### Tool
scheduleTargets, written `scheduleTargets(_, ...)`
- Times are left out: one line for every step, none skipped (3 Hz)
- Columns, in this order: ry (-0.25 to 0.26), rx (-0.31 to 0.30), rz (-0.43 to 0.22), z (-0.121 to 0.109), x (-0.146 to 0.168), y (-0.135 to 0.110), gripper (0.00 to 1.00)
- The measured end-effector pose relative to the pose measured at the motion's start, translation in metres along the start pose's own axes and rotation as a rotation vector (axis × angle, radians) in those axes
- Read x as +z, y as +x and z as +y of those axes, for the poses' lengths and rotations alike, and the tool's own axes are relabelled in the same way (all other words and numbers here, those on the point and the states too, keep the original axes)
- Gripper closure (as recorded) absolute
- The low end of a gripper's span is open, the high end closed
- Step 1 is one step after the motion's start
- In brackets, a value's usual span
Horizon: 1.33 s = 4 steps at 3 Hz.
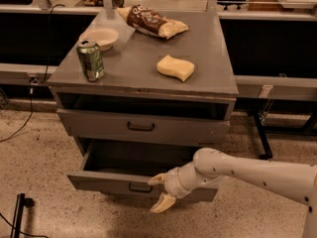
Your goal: Open middle drawer
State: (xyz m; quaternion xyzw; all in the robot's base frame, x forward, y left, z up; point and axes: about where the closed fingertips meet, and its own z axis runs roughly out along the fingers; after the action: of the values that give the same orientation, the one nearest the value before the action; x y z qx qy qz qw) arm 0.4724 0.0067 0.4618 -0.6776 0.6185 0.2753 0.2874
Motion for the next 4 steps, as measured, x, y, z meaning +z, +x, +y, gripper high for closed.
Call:
scheduleTargets(-0.109, 0.024, -0.004, 0.025, 0.018, -0.008, 0.37)
scheduleTargets(-0.107, 0.011, -0.009, 0.029, 0.008, -0.020, 0.30)
scheduleTargets(-0.036, -0.006, 0.006, 0.016, -0.018, -0.029, 0.34)
scheduleTargets(0.047, 0.018, 0.029, -0.011, -0.040, -0.025, 0.52)
